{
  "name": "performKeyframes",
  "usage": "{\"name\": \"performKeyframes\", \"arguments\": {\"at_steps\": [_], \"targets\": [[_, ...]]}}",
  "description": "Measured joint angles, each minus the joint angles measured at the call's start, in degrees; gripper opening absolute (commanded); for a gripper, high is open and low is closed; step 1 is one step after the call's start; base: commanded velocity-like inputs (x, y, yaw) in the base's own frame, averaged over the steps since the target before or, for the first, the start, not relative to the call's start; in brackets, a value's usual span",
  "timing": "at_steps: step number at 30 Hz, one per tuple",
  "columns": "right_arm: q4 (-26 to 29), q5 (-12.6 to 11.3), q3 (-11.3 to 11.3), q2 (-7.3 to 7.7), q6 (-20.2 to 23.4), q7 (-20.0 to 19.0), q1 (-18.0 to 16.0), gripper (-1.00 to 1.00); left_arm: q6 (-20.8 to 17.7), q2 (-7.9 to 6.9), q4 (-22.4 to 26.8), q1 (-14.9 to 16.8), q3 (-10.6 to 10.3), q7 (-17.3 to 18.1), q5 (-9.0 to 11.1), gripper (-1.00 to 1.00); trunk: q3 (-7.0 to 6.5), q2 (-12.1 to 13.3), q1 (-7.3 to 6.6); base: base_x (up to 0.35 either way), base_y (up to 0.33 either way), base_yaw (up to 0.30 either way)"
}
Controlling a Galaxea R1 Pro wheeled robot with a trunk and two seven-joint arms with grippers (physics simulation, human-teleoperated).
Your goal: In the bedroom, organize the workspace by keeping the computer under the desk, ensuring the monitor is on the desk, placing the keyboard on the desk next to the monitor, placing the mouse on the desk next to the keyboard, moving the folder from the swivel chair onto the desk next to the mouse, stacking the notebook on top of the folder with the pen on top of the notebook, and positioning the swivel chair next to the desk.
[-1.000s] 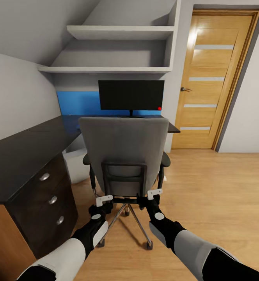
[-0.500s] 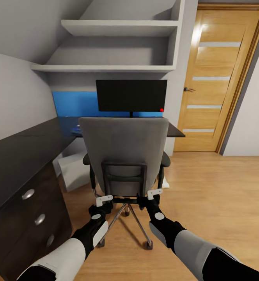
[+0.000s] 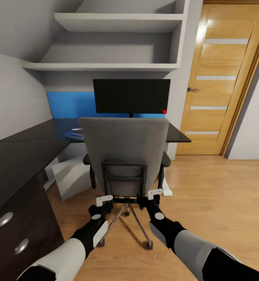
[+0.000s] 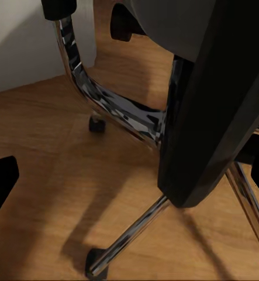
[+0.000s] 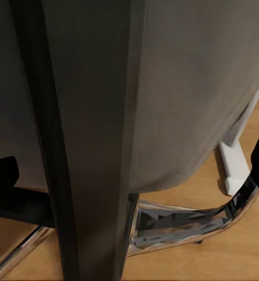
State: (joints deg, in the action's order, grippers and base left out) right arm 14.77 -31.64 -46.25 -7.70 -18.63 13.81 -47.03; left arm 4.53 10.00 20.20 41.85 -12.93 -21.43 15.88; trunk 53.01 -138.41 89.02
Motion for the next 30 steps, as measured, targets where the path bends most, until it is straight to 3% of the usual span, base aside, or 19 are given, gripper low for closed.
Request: {"name": "performKeyframes", "arguments": {"at_steps": [15, 21, 30], "targets": [[0.0, -0.2, 0.2, 0.01, 0.0, 0.0, 0.0, 1.0, 0.0, 0.0, 0.1, 0.0, 0.0, 0.1, -0.2, 1.0, -0.01, 0.0, 0.03, 0.267, -0.038, 0.0], [0.0, -0.3, 0.5, 0.02, 0.0, 0.1, 0.0, 1.0, 0.0, 0.0, 0.1, 0.0, 0.2, 0.0, -0.4, 1.0, -0.01, 0.0, 0.04, -0.025, -0.001, 0.0], [-0.1, -0.5, 0.8, 0.04, -0.1, 0.2, 0.0, 1.0, 0.0, 0.0, 0.1, 0.0, 0.3, 0.0, -0.5, 1.0, -0.01, 0.0, 0.07, -0.288, 0.0, 0.0]]}}
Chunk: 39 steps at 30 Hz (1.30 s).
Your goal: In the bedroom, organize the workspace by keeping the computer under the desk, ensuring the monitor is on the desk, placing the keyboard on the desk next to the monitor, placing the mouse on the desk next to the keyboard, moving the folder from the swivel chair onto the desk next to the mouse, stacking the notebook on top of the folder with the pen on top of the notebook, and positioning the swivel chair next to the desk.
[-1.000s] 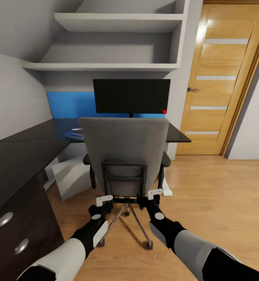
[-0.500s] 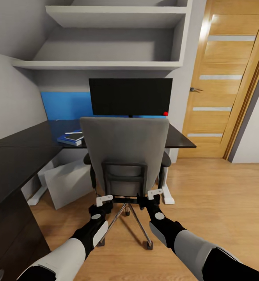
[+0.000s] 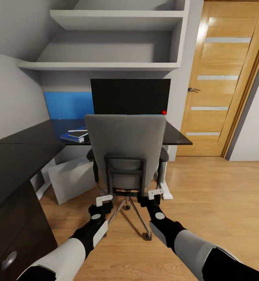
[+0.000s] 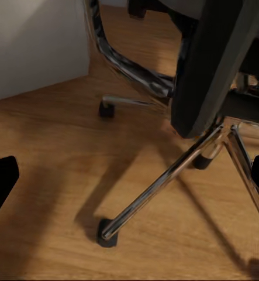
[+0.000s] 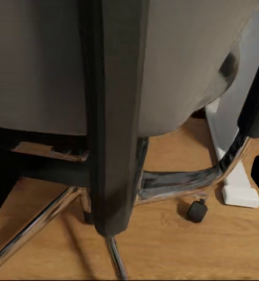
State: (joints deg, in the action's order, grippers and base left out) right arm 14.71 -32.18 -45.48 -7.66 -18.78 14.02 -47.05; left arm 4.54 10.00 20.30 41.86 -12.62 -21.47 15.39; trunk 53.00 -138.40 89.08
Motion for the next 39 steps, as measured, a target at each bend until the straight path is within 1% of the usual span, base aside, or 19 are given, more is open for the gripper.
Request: {"name": "performKeyframes", "arguments": {"at_steps": [11, 24, 39], "targets": [[0.0, 0.0, 0.0, 0.0, 0.0, 0.0, 0.0, 1.0, -0.1, 0.0, 0.0, 0.0, 0.0, 0.0, 0.0, 1.0, 0.0, 0.0, 0.0, -0.335, 0.0, 0.0], [0.0, 0.0, 0.0, 0.06, 0.0, 0.0, 0.0, 1.0, 0.0, 0.0, 0.1, 0.0, 0.2, -0.4, 0.2, 1.0, -2.33, 5.2, -2.86, -0.315, -0.02, 0.0], [-1.2, 0.2, 0.1, 0.17, -0.1, 0.0, 0.0, 1.0, 0.1, 0.0, 0.4, 0.0, 0.1, -0.6, 0.2, 1.0, -5.03, 11.2, -6.17, -0.043, 0.0, 0.0]]}}
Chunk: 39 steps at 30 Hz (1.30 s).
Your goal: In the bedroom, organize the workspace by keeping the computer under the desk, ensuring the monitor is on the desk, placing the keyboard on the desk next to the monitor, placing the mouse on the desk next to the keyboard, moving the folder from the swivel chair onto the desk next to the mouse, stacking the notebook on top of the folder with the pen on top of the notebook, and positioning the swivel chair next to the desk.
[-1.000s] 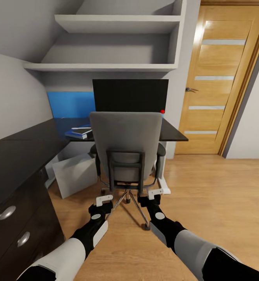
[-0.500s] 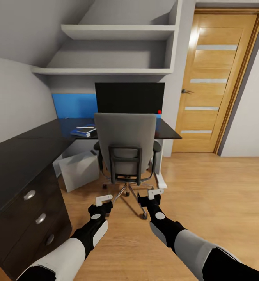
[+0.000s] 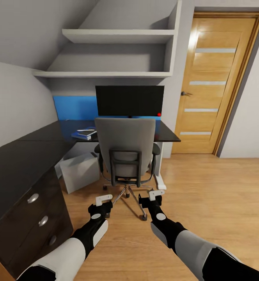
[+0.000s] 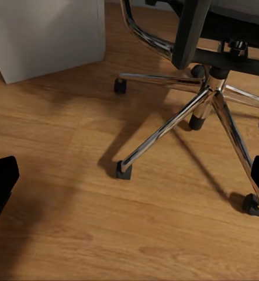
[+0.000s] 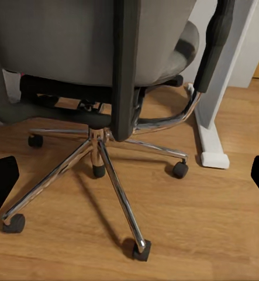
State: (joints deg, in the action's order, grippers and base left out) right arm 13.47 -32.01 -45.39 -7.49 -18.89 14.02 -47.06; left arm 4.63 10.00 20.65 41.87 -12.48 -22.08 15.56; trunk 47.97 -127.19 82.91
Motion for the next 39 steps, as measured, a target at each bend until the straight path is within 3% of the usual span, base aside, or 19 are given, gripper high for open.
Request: {"name": "performKeyframes", "arguments": {"at_steps": [18, 24, 26, 31, 35, 38, 39], "targets": [[0.0, 0.0, 0.0, 0.01, 0.0, 0.0, 0.0, 1.0, -0.1, 0.0, 0.0, 0.0, 0.0, 0.0, 0.0, 1.0, -3.23, 7.2, -3.93, -0.312, 0.0, 0.0], [0.0, 0.0, 0.0, 0.01, 0.0, 0.0, 0.0, 1.0, -1.6, 0.0, 0.0, 0.0, -0.1, 0.5, 0.1, 1.0, -4.31, 9.6, -5.28, -0.114, 0.0, 0.0], [0.0, 0.0, 0.1, 0.02, 0.0, 0.0, 0.0, 1.0, -2.8, 0.0, -0.1, 0.0, -0.1, 0.5, 0.2, 1.0, -4.67, 10.4, -5.72, -0.019, 0.0, 0.0], [0.0, 0.0, 0.1, 0.09, -0.1, 0.0, 0.0, 1.0, -11.3, 0.0, -0.2, 0.0, 0.0, 0.8, 0.6, 1.0, -5.57, 12.4, -6.82, -0.004, 0.0, 0.0], [-0.1, -0.1, 0.2, 0.14, -0.1, 0.0, 0.0, 1.0, -14.5, 0.0, -0.2, 0.0, 0.0, 1.7, 0.5, 1.0, -6.28, 14.0, -7.7, 0.0, 0.0, 0.0], [-0.2, -0.2, 0.3, 0.24, -1.3, 0.0, 0.0, 1.0, -21.5, -0.11, 0.7, 0.1, 0.2, 3.8, 0.2, 1.0, -6.82, 15.2, -8.36, 0.0, 0.0, 0.0], [-0.3, -0.2, 0.3, 0.25, -1.5, 0.0, 0.0, 1.0, -22.2, -0.27, 0.9, 0.1, 0.2, 4.1, 0.2, 1.0, -7.0, 15.6, -8.58, 0.0, 0.0, 0.0]]}}
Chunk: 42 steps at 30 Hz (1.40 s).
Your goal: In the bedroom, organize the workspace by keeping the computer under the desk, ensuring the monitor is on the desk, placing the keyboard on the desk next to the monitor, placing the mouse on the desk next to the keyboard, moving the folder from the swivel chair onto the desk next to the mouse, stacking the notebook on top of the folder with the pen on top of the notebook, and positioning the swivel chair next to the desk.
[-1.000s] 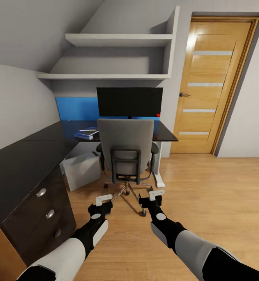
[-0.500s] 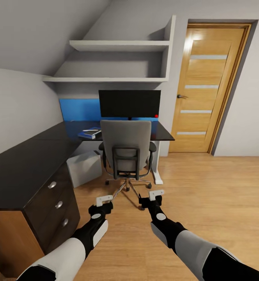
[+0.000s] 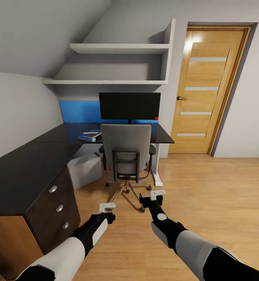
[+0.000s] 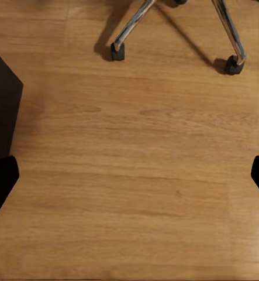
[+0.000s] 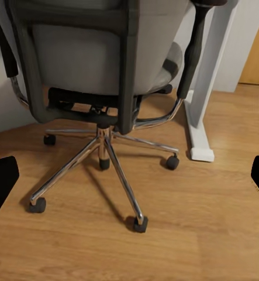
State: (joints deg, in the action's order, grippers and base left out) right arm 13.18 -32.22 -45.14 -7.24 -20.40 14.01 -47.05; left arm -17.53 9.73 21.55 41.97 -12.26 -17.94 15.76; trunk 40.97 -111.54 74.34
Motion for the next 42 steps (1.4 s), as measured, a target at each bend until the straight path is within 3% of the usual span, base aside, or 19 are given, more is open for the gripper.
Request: {"name": "performKeyframes", "arguments": {"at_steps": [8, 12, 13, 15, 18, 19, 21, 25, 30, 36, 39, 42], "targets": [[-0.9, -0.2, 0.1, 0.05, -0.6, 0.0, 0.0, 1.0, -2.0, -0.98, 0.9, 0.0, 0.0, 1.2, 0.0, 1.0, -1.44, 3.2, -1.76, 0.0, 0.0, 0.0], [-1.1, -0.3, 0.1, 0.8, -1.1, 0.1, 0.0, 1.0, -1.7, -1.05, 0.9, 0.0, 0.1, 1.3, -0.1, 1.0, -2.15, 4.8, -2.64, 0.0, 0.0, 0.0], [-5.9, -0.8, 0.3, 1.4, -4.7, 0.1, 0.1, 1.0, 0.7, -2.0, -0.4, 0.0, 0.2, 1.2, -0.1, 1.0, -2.33, 5.2, -2.85, 0.0, 0.0, 0.0], [-8.9, -0.8, 0.1, 1.46, -6.8, 0.0, 0.1, 1.0, 2.7, -2.43, -2.0, 0.0, 0.1, 1.2, 0.0, 1.0, -2.69, 6.0, -3.29, 0.0, 0.0, 0.0], [-12.8, -1.6, 0.1, 1.84, -11.7, 0.0, 1.7, 1.0, 9.4, -2.89, -8.7, 0.0, 0.1, 1.1, 0.1, 1.0, -3.22, 7.2, -3.95, 0.0, 0.0, 0.0], [-13.5, -3.3, 0.3, 2.43, -13.5, 0.0, 4.5, 1.0, 13.8, -2.94, -13.4, 0.0, 0.2, 1.0, 0.2, 1.0, -3.39, 7.6, -4.17, 0.0, 0.0, 0.0], [-13.9, -5.1, 0.2, 2.92, -15.2, -0.1, 8.9, 1.0, 18.6, -2.98, -17.5, 0.0, 0.1, 0.8, 0.0, 1.0, -3.75, 8.4, -4.61, 0.0, 0.0, 0.0], [-14.2, -6.2, 0.0, 3.21, -17.4, -0.2, 12.0, 1.0, 22.4, -3.08, -19.6, -0.2, 0.1, 0.6, 0.0, 1.0, -4.48, 10.0, -5.49, 0.0, 0.0, 0.0], [-14.3, -6.4, 0.0, 3.44, -19.8, -0.2, 17.1, 1.0, 27.5, -3.41, -20.3, -5.9, 0.2, 0.5, 0.1, 1.0, -5.38, 12.0, -6.59, 0.0, 0.0, 0.0], [-14.3, -6.4, 0.1, 3.62, -21.8, -0.3, 22.9, 1.0, 34.8, -5.18, -20.4, -15.1, 0.3, 0.5, 0.2, 1.0, -6.45, 14.4, -7.91, 0.0, 0.0, 0.0], [-14.3, -6.5, 0.1, 4.15, -23.4, -0.3, 24.4, 1.0, 39.1, -5.69, -20.4, -18.6, 0.3, 0.5, 0.2, 1.0, -6.99, 15.6, -8.57, 0.0, 0.0, 0.0], [-14.2, -6.6, -0.1, 4.22, -23.7, -0.3, 24.6, 1.0, 40.2, -5.76, -20.4, -20.0, 0.2, 0.6, 0.1, 1.0, -7.53, 16.8, -9.23, 0.0, 0.0, 0.0]]}}
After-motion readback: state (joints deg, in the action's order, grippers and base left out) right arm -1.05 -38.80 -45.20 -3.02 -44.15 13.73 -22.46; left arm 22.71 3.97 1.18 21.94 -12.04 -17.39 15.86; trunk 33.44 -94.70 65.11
